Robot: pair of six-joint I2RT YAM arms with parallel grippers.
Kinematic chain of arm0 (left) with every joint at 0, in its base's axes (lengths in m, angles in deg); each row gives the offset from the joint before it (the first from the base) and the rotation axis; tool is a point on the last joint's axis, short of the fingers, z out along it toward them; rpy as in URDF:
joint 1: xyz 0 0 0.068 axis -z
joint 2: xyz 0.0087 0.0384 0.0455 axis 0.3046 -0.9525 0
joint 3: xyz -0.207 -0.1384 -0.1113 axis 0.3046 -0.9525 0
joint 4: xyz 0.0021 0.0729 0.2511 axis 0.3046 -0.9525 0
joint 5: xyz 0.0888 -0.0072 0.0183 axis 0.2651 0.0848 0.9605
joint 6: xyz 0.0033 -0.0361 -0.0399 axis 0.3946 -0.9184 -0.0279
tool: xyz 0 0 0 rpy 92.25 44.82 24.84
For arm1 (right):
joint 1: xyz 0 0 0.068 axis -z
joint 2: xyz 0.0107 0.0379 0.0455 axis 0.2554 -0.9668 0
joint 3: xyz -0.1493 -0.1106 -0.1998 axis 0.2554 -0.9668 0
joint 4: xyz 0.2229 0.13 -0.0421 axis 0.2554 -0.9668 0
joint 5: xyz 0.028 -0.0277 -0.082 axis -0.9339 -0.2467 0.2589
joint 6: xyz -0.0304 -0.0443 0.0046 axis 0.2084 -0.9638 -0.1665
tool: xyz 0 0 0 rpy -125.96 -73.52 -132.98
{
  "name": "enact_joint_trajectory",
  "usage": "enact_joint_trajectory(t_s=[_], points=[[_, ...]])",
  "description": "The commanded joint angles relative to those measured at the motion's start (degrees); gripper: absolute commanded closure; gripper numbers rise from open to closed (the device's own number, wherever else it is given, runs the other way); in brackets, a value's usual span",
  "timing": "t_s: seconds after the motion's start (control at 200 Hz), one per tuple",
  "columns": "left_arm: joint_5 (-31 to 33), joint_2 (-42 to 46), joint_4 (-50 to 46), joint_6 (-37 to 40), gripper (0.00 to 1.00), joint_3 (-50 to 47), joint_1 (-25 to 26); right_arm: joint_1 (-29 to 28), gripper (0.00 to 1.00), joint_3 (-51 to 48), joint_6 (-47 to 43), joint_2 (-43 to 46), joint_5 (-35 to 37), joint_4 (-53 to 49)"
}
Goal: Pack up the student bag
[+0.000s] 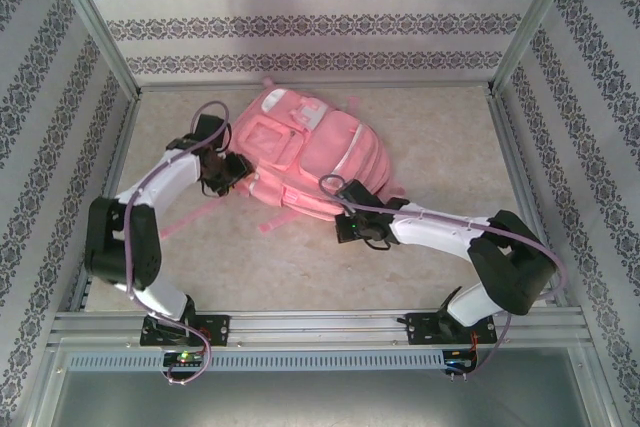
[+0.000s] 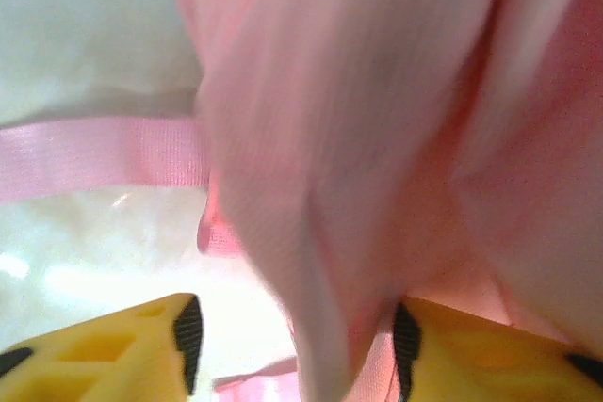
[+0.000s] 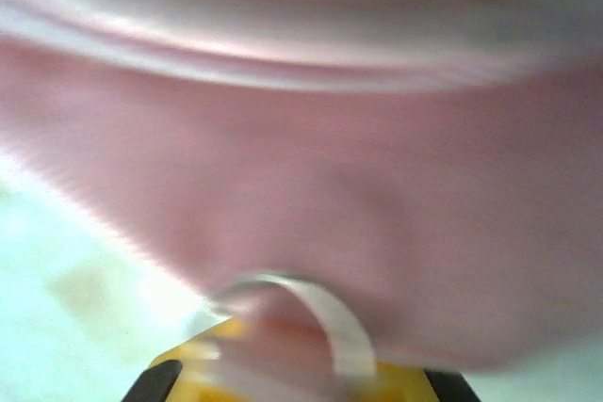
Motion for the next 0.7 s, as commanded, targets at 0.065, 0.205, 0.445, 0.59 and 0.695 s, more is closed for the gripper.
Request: enact_joint_trajectory(t_s=[0.065,0.205,0.445,0.59,0.695], points=[[-3.77,1.71,-1.67,2.36,0.38,5.31,0.14,-5.59,1.0,10.44,0.93,-4.62,-6.11,-2.65],[-7.35,10.98,1.86,-3.98,0.38,-5.31,0.05,-6.01,1.0,14.37,5.65,-7.48,-7.03,-0.53],[-13.25,18.47,20.55,-18.52,0.41,-24.19,2.66,-6.27,1.0,17.07,7.47,-10.67,-8.63,0.04],[-12.61,16.5,26.63,-21.36,0.43,-25.01,6.17,-6.34,1.0,16.64,8.19,-11.0,-9.37,0.64],[-11.17,14.92,30.11,-23.28,0.48,-25.31,8.57,-6.29,1.0,16.15,8.69,-10.91,-9.6,1.28]])
